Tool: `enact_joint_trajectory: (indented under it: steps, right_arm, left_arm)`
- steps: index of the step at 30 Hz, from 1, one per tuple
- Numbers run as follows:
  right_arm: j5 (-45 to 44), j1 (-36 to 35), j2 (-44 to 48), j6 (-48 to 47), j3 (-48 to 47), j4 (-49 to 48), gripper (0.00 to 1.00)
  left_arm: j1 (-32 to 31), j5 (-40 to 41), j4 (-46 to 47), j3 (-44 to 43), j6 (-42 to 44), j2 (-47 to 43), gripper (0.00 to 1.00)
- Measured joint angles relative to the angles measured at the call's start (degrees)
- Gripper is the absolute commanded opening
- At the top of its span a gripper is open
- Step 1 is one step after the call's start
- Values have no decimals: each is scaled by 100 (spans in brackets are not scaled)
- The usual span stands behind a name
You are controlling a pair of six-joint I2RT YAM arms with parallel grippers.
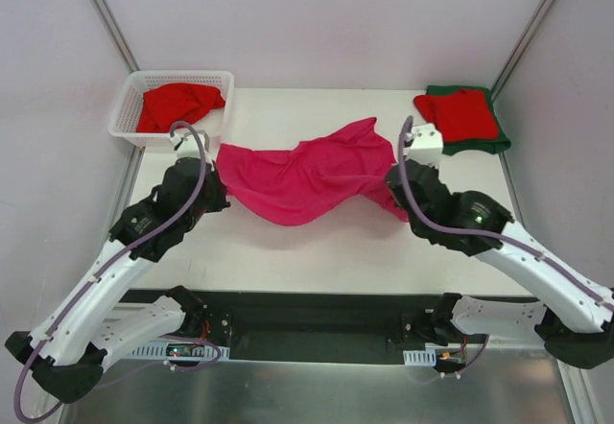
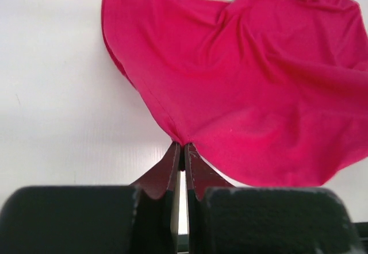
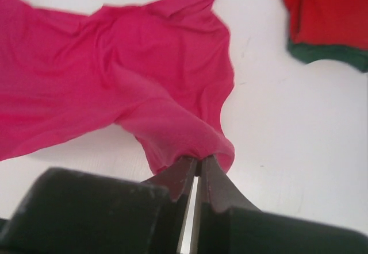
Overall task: Fold and stack the t-shirts
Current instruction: Flatten out the tshirt
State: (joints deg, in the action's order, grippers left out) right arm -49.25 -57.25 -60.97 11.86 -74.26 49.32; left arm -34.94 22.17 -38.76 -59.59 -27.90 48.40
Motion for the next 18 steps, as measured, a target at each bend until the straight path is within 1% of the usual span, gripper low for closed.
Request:
enact_joint_trajectory:
  steps: [5, 12, 18]
  right_arm:
    - [-557, 221, 494, -645, -522, 221, 1]
    - [-1217, 452, 883, -1659, -1202, 227, 1]
    - [-1405, 459, 1067, -2420, -1578, 61, 1]
  left_arm:
    - [0, 103, -509, -953, 343, -81, 0]
    - [0, 393, -1156, -2234, 656, -140, 0]
    - [-2, 715, -1624, -3045, 813, -229, 0]
